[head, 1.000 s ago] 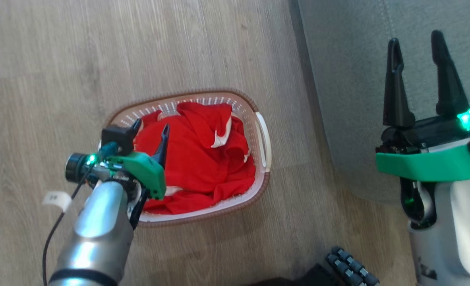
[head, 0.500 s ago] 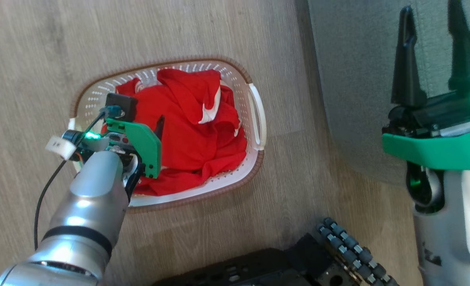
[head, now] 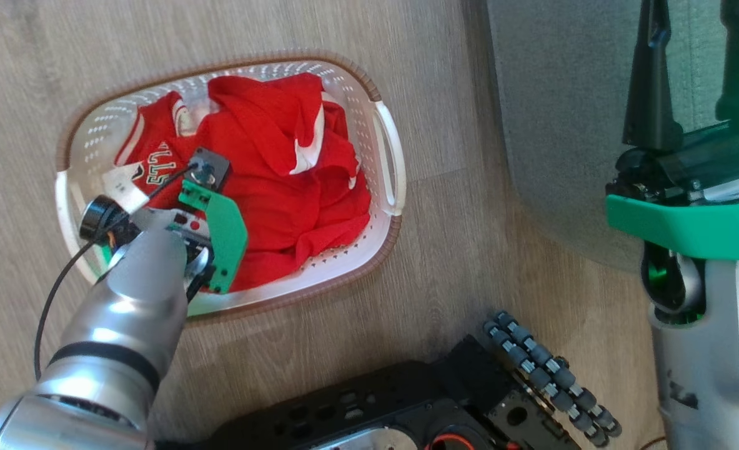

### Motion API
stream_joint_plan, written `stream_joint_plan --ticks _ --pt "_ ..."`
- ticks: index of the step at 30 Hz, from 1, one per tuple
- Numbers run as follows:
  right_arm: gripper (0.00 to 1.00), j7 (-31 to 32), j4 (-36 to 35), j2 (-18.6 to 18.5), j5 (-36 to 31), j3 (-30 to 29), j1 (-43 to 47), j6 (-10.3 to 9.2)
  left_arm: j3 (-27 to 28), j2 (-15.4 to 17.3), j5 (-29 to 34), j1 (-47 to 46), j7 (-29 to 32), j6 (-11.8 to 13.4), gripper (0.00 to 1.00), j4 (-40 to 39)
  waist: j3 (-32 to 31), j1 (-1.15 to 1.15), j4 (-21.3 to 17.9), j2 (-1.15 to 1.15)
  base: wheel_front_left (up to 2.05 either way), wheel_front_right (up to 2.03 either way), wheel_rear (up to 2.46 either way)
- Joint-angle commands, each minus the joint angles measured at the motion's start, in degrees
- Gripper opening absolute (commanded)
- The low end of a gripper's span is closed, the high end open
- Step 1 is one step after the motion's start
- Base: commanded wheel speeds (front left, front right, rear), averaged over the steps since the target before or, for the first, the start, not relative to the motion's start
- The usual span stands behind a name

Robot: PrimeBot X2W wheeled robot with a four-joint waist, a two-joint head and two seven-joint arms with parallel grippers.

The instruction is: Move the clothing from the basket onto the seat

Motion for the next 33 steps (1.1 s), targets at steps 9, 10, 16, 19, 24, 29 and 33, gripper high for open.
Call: stream_joint_plan --ticks 9,10,16,19,24,29,33 --pt "1.00 -0.36 -2.41 0.52 0.82 1.59 -0.37 0.41 -5.12 3.88 4.25 0.39 3.47 -0.25 0.76 0.16 2.81 0.00 -1.53 0.00 0.00 0.00 0.00" --pt "1.00 -0.36 -2.38 0.52 0.82 1.54 -0.37 0.41 -5.33 3.94 4.17 0.35 3.56 -0.27 0.46 0.17 2.88 0.00 -1.54 0.00 0.00 0.00 0.00" --pt "1.00 -0.36 -1.97 0.52 0.93 1.53 -0.63 0.41 -6.23 3.84 3.24 0.49 3.15 -0.33 0.00 0.20 2.50 0.00 -1.26 0.00 0.00 0.00 0.00" --pt "1.00 -0.36 -1.77 0.52 1.14 1.64 -0.87 0.41 -7.28 3.61 2.33 1.05 2.12 -0.34 0.00 0.21 1.45 0.00 -0.85 0.00 0.00 0.00 0.00" --pt "1.00 -0.36 -0.72 0.52 1.33 1.87 -1.03 0.41 -9.19 2.55 -0.60 3.08 -1.20 -0.35 0.00 0.17 -2.56 0.00 -0.14 0.00 0.00 0.00 0.00" --pt "1.00 -0.36 0.31 0.52 0.81 1.74 -0.12 0.41 -11.57 1.46 -5.03 5.73 -6.43 -0.35 0.00 -0.88 -8.04 0.00 0.79 0.00 0.00 0.00 0.00" --pt "1.00 -0.36 1.23 0.52 -0.25 1.23 1.40 0.41 -13.33 0.50 -9.51 7.84 -9.99 -0.36 0.00 -2.36 -13.15 0.00 2.27 0.00 0.00 0.00 0.00"
